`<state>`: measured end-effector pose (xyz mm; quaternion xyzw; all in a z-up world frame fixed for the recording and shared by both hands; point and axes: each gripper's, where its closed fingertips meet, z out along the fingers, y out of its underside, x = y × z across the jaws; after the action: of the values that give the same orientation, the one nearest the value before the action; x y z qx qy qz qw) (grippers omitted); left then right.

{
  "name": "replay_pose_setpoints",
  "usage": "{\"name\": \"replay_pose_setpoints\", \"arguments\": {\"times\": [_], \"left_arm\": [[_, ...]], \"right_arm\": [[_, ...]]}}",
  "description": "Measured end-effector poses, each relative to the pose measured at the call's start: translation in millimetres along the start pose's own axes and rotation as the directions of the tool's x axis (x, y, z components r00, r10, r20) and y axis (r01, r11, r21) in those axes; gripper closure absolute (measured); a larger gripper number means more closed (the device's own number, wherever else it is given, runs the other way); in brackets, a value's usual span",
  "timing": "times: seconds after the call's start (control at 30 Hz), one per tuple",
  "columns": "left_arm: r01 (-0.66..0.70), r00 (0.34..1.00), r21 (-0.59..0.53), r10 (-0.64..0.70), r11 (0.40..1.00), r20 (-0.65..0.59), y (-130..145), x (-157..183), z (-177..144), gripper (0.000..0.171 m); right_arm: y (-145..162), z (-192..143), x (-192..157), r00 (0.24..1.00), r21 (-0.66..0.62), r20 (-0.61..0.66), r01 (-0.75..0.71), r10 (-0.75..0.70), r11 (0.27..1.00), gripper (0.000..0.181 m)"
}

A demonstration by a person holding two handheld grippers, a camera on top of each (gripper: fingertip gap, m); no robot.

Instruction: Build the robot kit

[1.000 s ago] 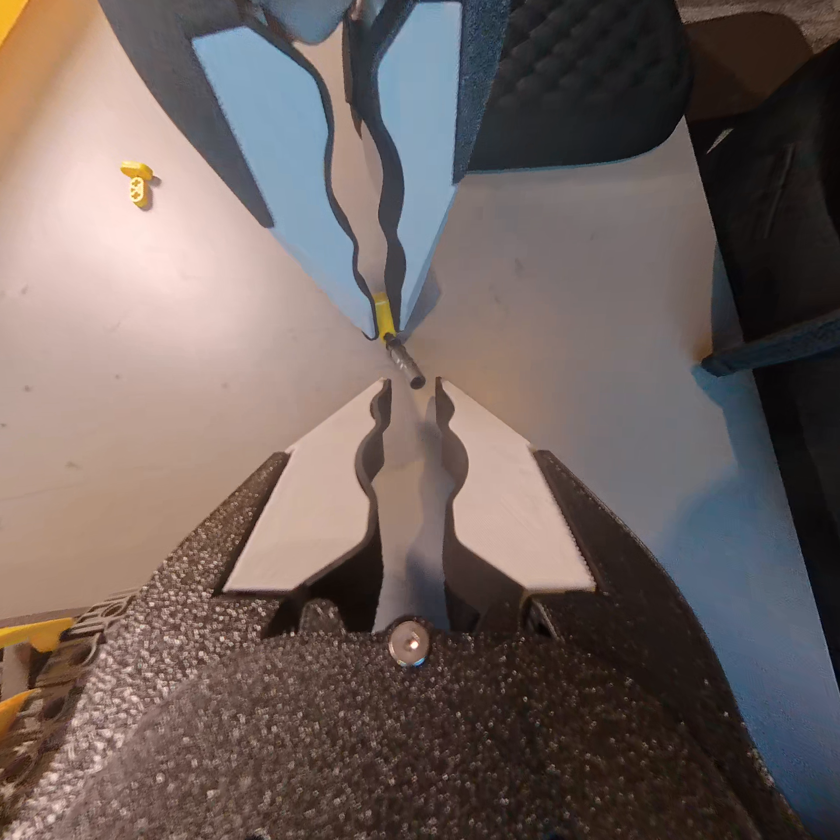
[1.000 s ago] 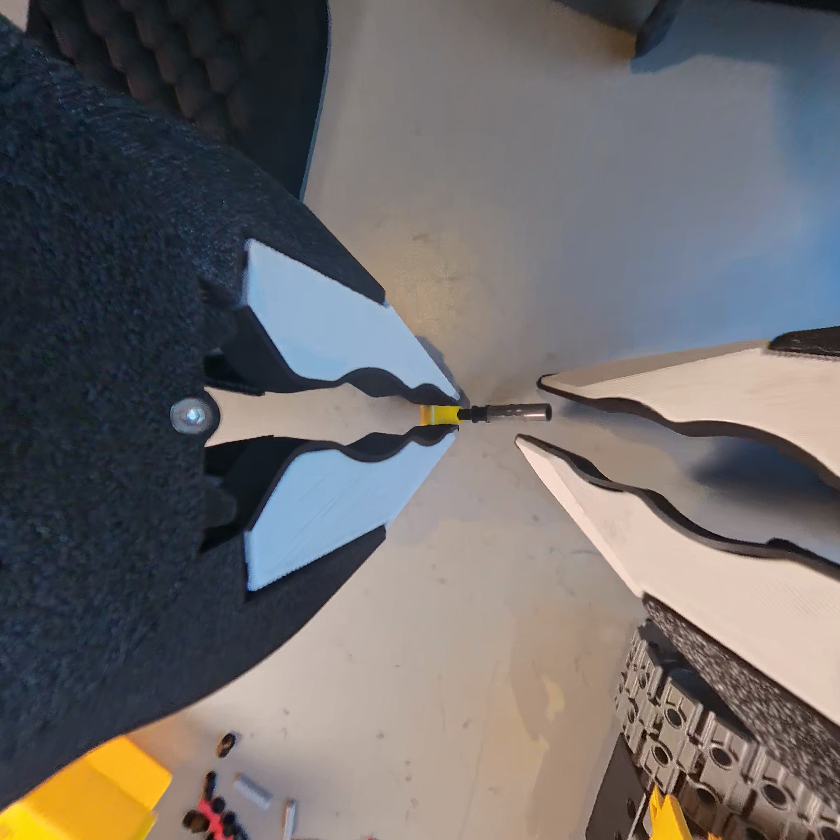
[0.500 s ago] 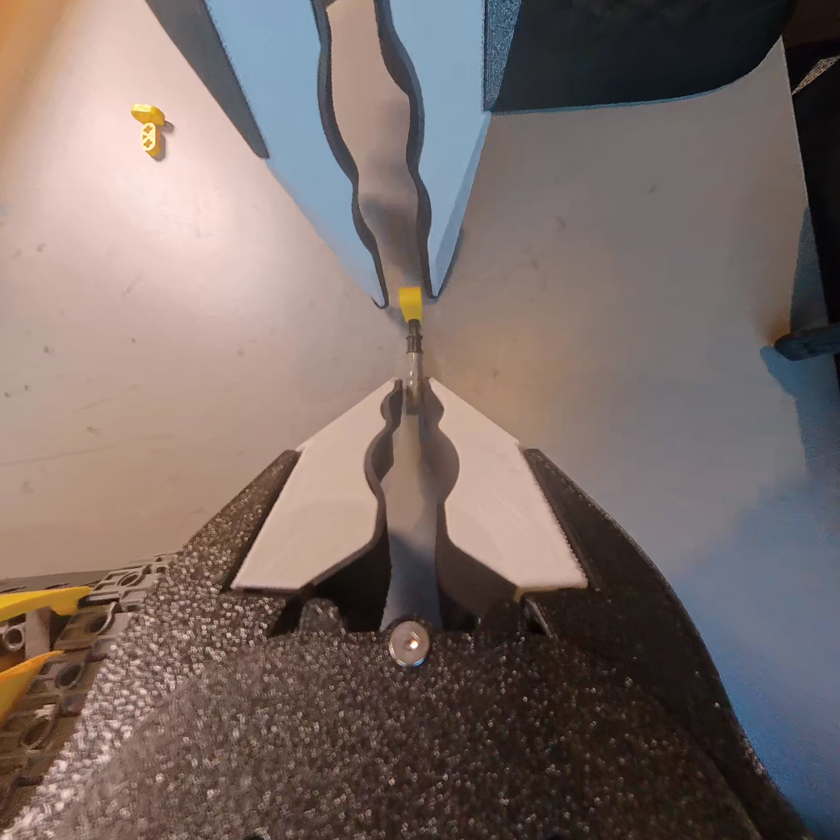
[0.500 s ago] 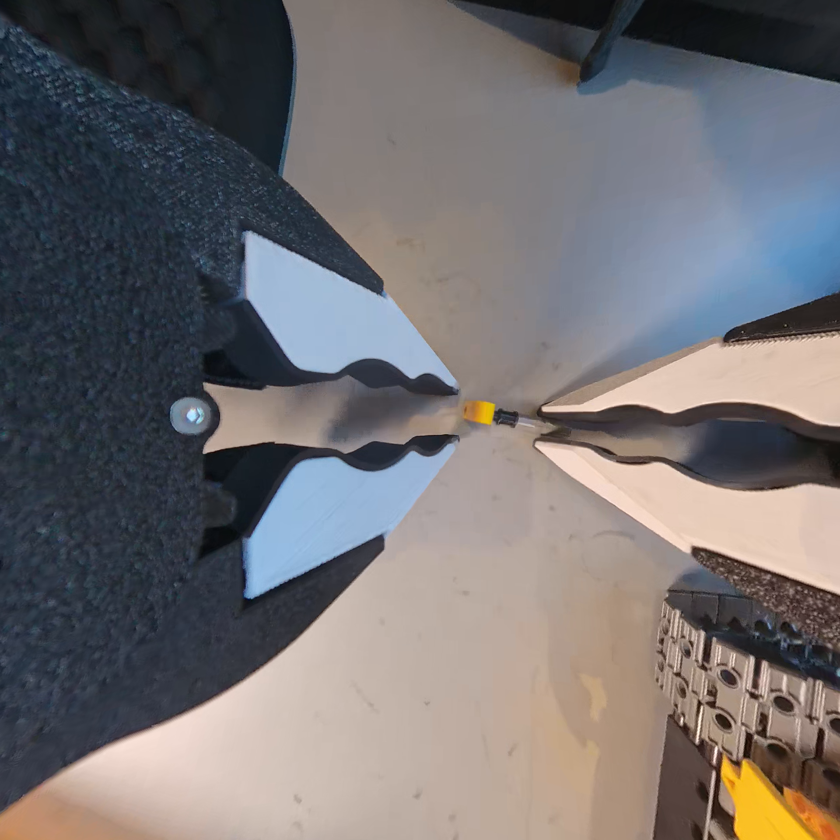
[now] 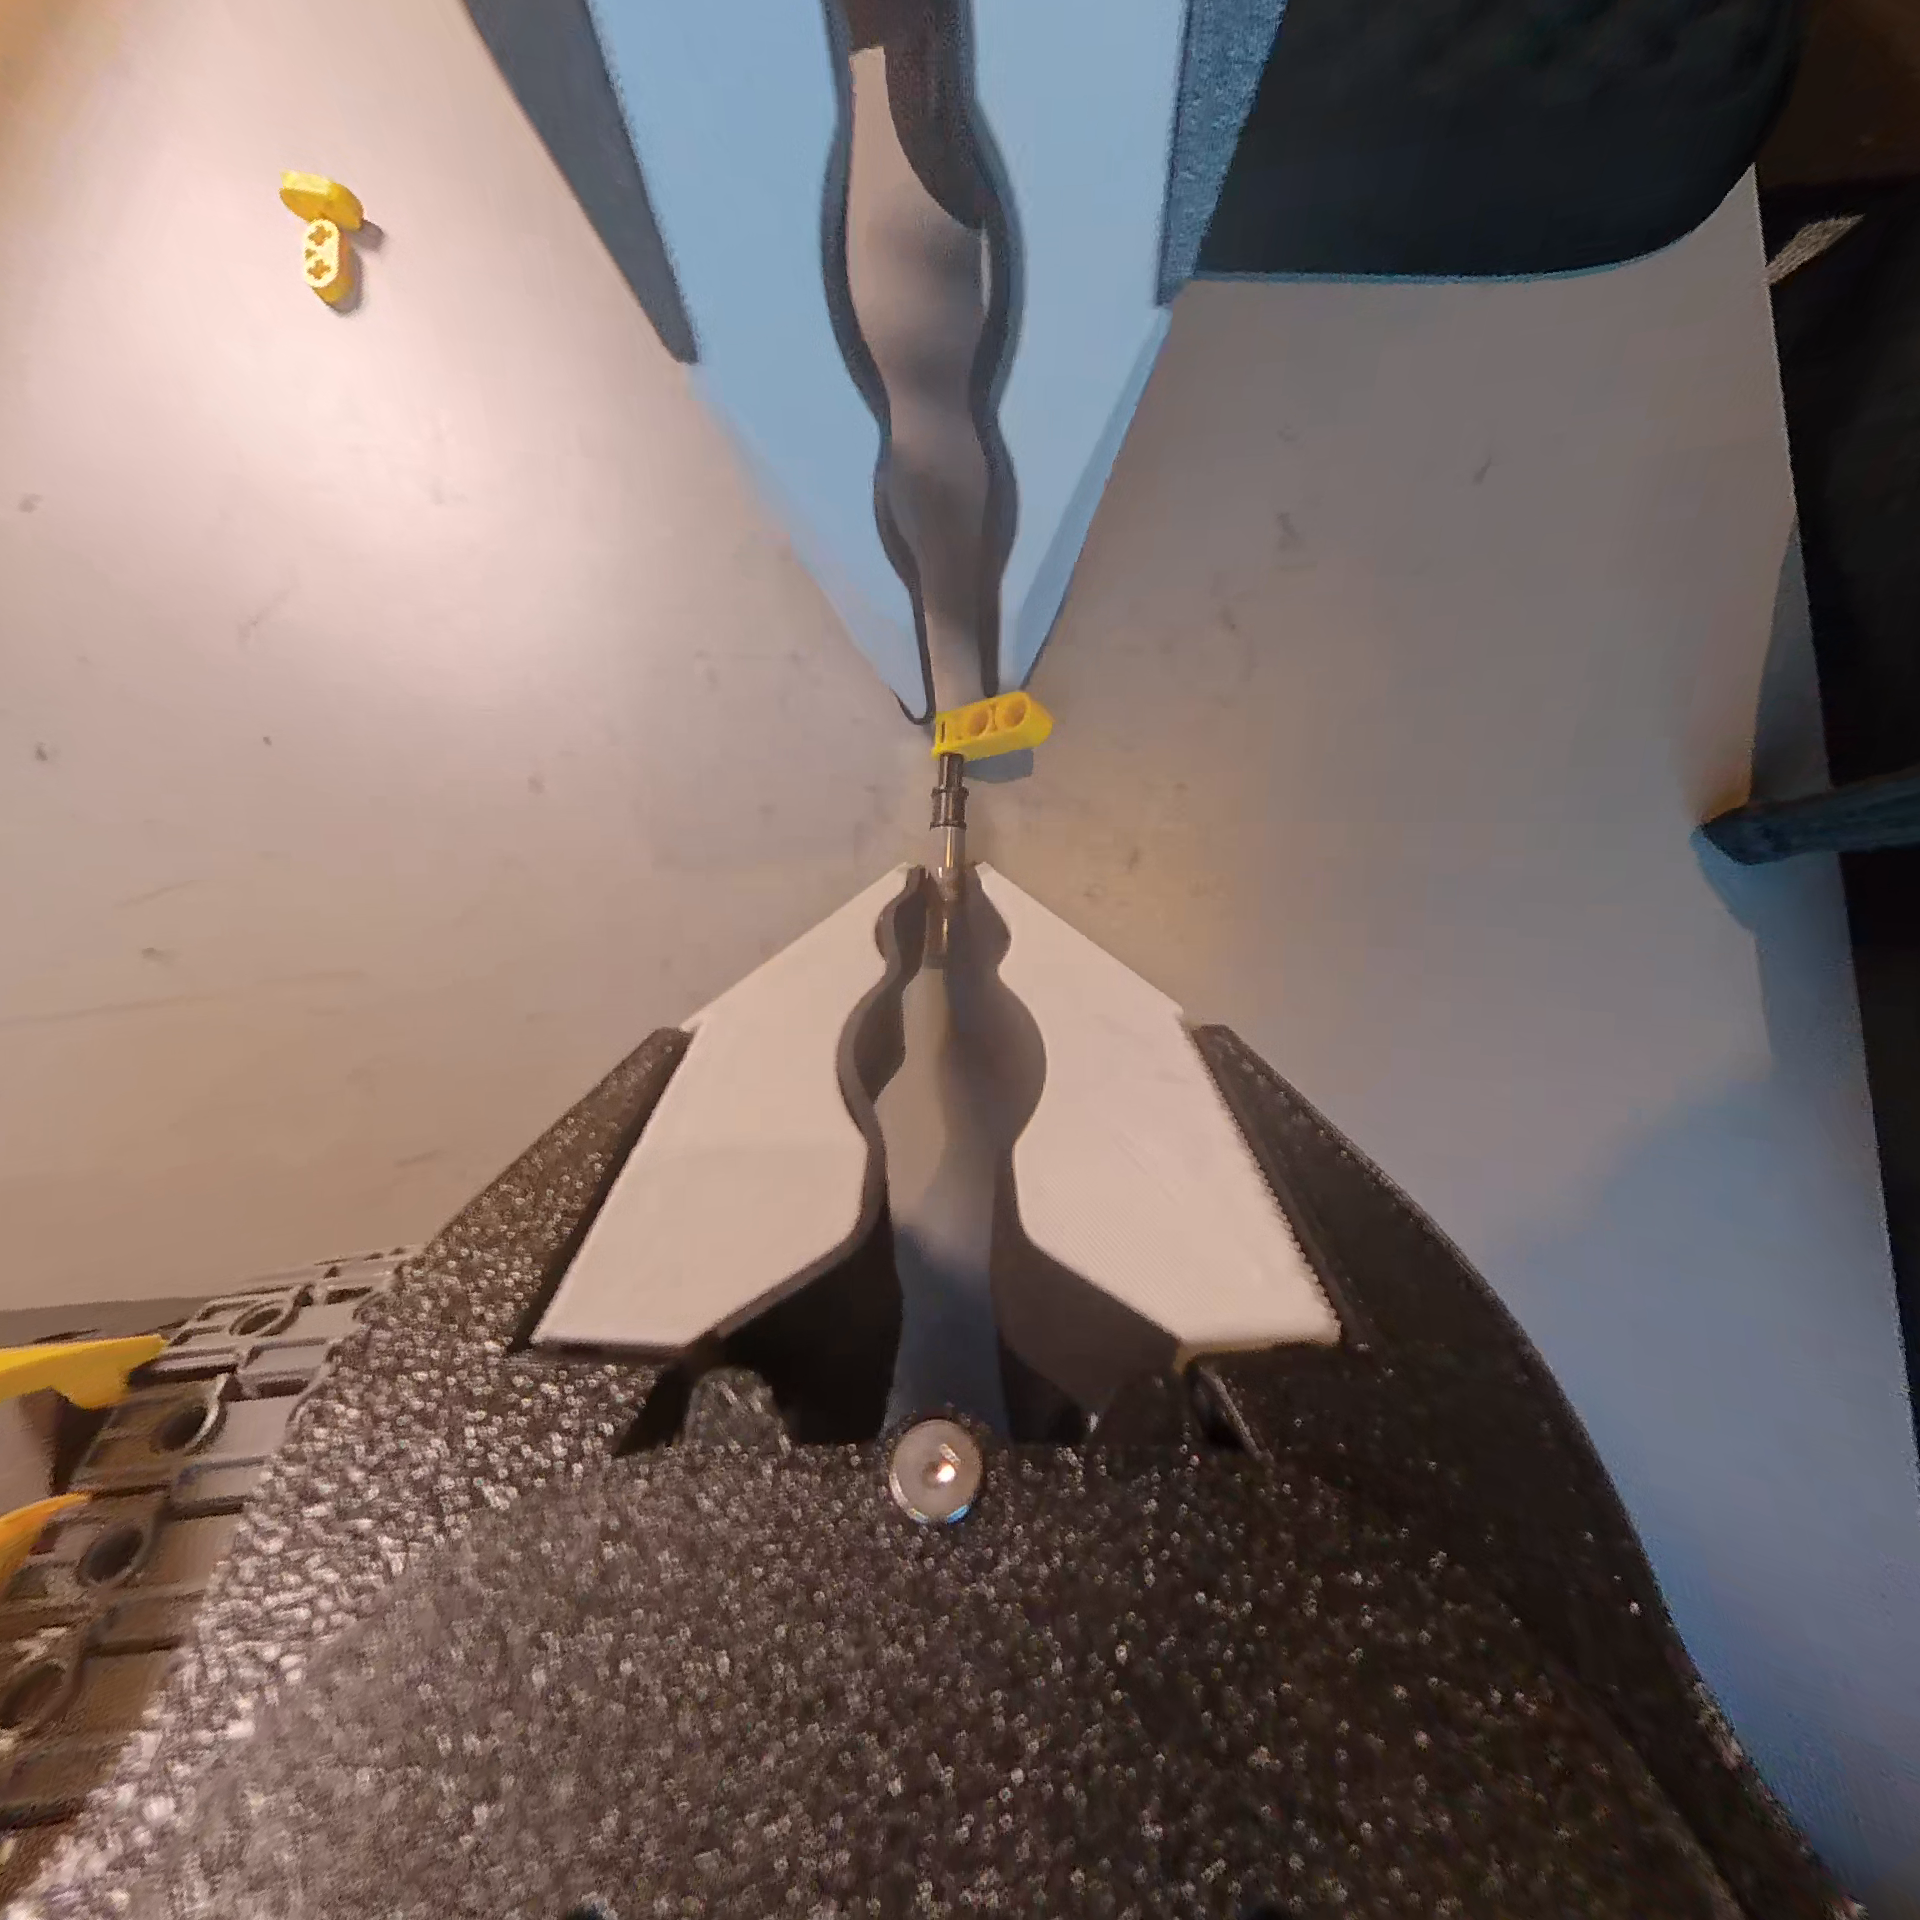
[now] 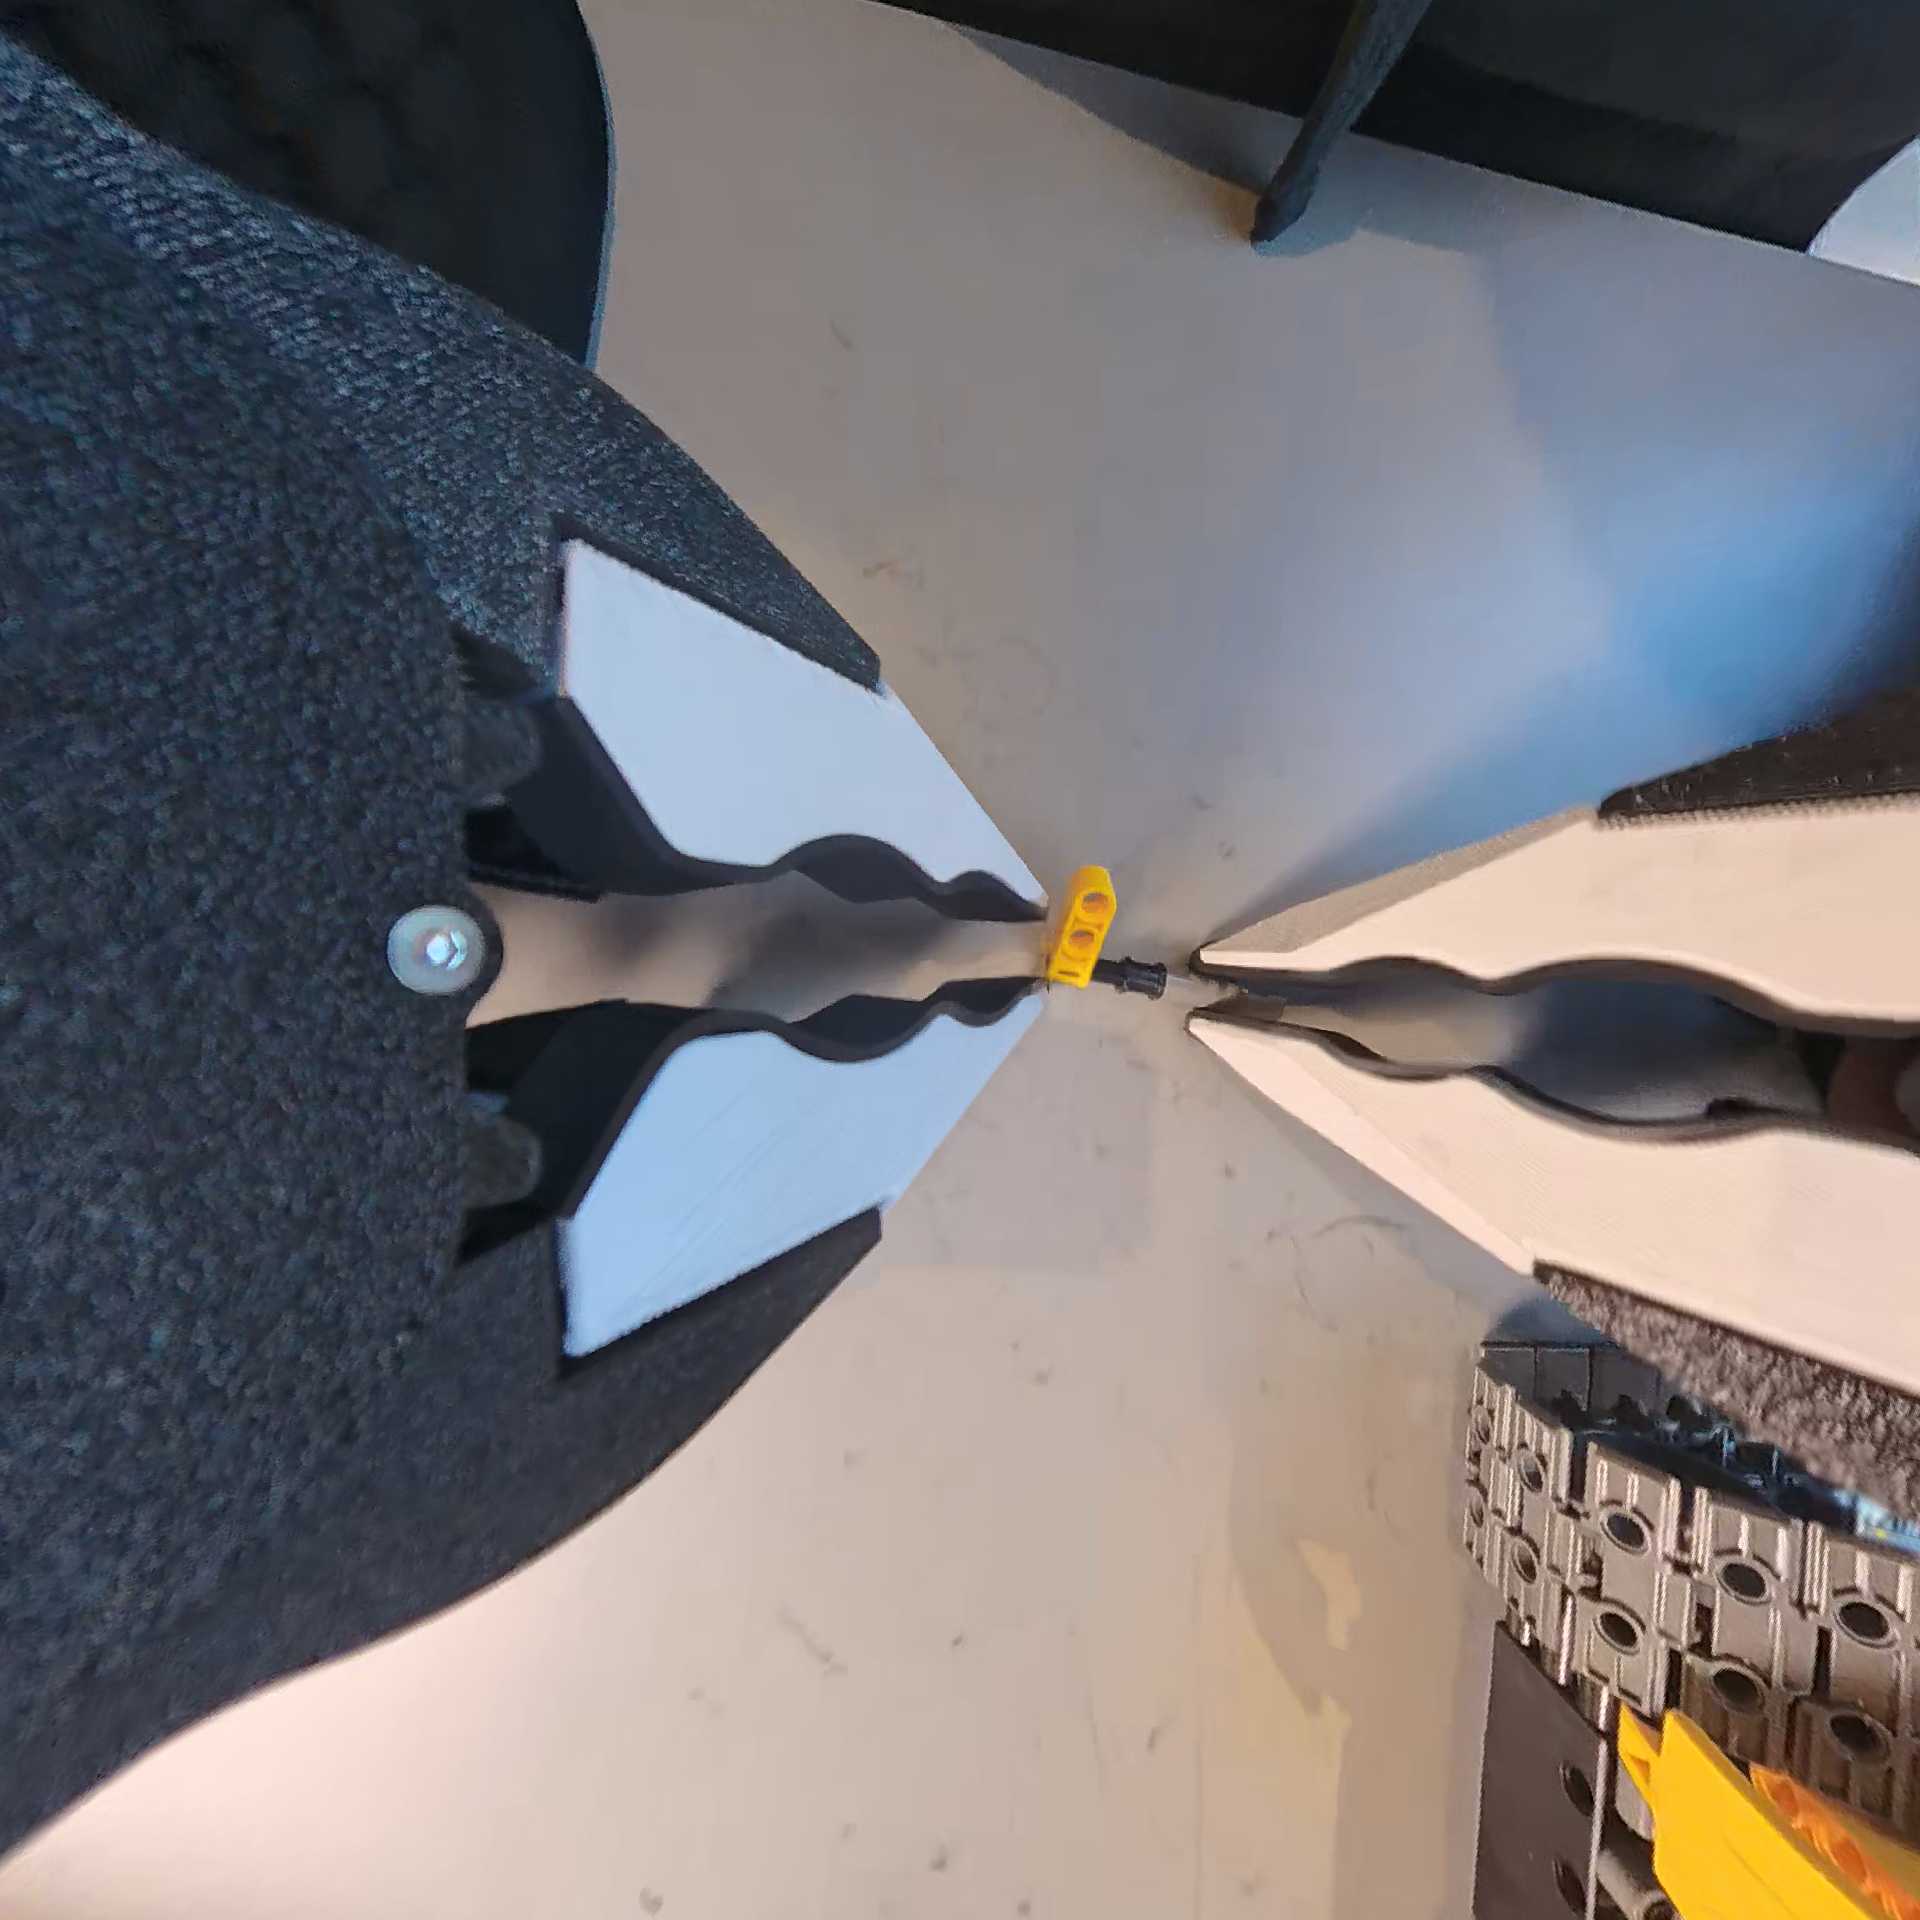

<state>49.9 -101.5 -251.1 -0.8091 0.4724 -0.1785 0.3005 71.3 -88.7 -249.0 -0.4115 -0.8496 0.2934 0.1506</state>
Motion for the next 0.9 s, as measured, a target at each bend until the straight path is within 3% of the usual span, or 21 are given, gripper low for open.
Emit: {"name": "replay_pose_setpoints", "arguments": {"times": [0.23,0.5,0.77,0.9], "left_arm": [[0.176,0.977,0.037,-0.17,0.984,-0.129,-3.2,3.5,-6.3,0.166],[0.248,0.95,0.087,-0.225,0.965,-0.214,-11.0,6.7,-13.6,0.166],[0.107,0.993,0.079,-0.103,0.991,-0.056,-10.0,-1.3,-8.3,0.165],[0.042,0.999,0.049,-0.042,0.998,-0.002,-8.3,-2.2,-3.3,0.166]], "right_arm": [[-11.5,-3.6,-0.7,0.992,0.067,-0.087,0.093,-0.087,0.993,0.163],[-18.7,-9.7,-0.7,0.987,0.128,-0.118,0.122,-0.107,0.984,0.171],[-12.1,-10.3,4.6,0.996,0.163,-0.007,-0.09,0.092,0.983,0.173],[-7.8,-8.9,5.9,0.992,0.152,0.011,-0.128,0.127,0.98,0.173]]}}
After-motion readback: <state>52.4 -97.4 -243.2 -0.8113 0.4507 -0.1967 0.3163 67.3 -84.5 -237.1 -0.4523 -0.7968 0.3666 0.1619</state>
